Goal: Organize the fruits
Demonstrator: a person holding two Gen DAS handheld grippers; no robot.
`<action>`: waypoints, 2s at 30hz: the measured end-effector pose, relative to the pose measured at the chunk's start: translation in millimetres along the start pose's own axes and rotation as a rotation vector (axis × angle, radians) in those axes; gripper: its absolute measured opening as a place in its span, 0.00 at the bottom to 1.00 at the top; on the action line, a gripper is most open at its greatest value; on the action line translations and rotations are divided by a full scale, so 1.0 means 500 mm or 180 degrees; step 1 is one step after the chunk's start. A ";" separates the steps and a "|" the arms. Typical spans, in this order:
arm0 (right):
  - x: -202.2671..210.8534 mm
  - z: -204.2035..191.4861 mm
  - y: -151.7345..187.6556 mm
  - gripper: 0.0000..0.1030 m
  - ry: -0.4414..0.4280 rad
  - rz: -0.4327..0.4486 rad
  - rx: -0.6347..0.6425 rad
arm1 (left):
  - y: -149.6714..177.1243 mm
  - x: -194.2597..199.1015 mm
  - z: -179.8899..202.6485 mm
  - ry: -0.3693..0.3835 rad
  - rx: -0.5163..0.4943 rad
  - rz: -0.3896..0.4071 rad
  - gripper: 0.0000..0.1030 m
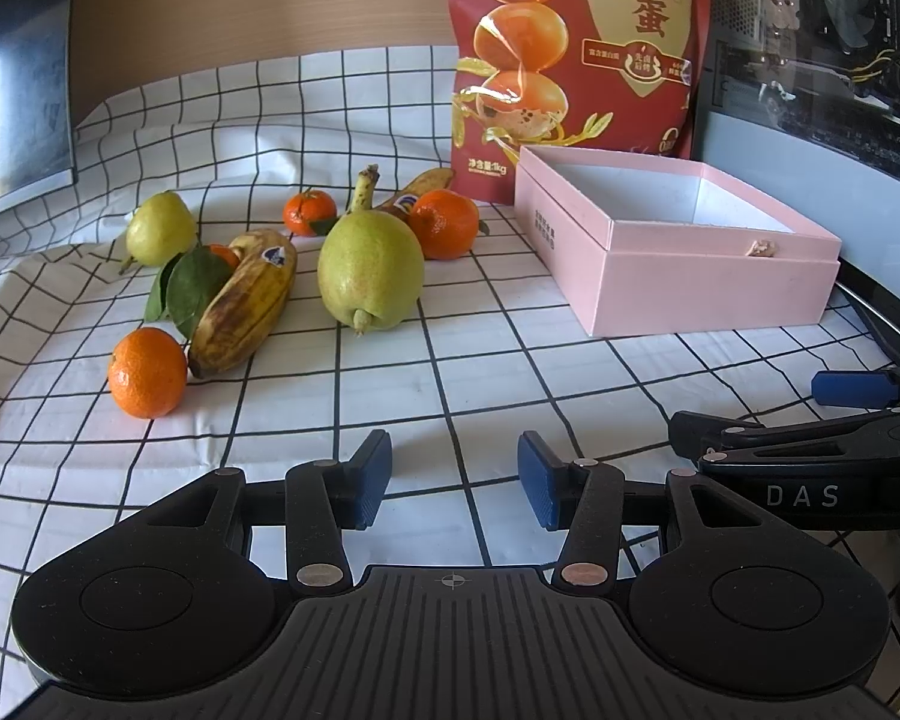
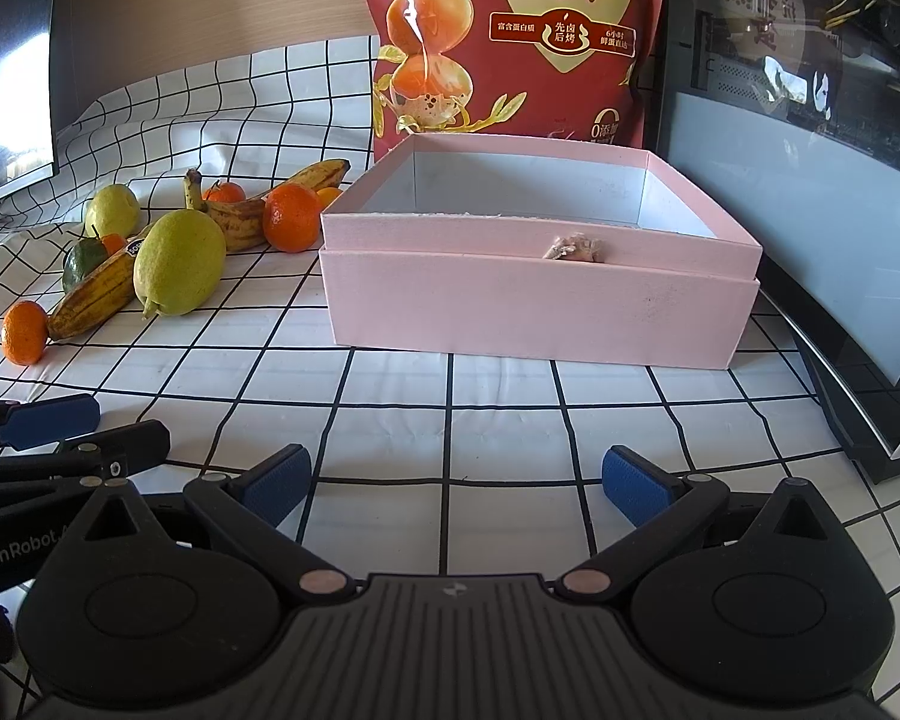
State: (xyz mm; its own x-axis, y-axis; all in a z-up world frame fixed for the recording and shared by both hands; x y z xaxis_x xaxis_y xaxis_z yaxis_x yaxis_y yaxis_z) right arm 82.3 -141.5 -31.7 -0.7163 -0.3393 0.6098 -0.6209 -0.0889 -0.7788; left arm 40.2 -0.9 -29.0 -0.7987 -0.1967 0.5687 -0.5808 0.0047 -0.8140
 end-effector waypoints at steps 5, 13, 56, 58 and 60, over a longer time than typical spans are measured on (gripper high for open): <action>0.000 0.000 0.000 1.00 0.0000 0.0000 0.0000 | 0.000 0.000 0.000 -0.0002 -0.0002 0.0002 0.51; -0.001 0.000 0.000 1.00 0.0002 0.0000 0.0001 | 0.000 0.000 0.000 -0.0002 -0.0003 0.0003 0.51; 0.000 0.015 -0.018 1.00 -0.0111 -0.0468 -0.0039 | 0.002 0.054 -0.045 0.0417 0.0137 -0.0496 0.42; -0.004 0.011 -0.022 1.00 -0.0211 -0.0623 0.0063 | 0.009 0.095 -0.077 0.0365 0.0125 -0.0582 0.42; -0.005 0.006 -0.022 1.00 -0.0307 -0.0719 0.0153 | 0.013 0.133 -0.111 0.0195 -0.0026 -0.0562 0.42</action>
State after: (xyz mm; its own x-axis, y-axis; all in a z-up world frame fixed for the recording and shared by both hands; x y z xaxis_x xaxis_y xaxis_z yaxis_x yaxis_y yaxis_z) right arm 91.7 -142.5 -24.9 -0.5260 -0.3934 0.7540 -0.7443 -0.2161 -0.6319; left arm -25.6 40.7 10.1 -0.6923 -0.1350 0.7089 -0.7138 -0.0166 -0.7002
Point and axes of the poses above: each gripper's, at about its wrist camera, not at the fingertips, and x roughly against the way its jaws point, z to its right, y to its underside, the point moved 5 cm from there along -x, roughly the way its jaws point, and after that the axes turned 11 degrees about -y, right-handed, at the moved point
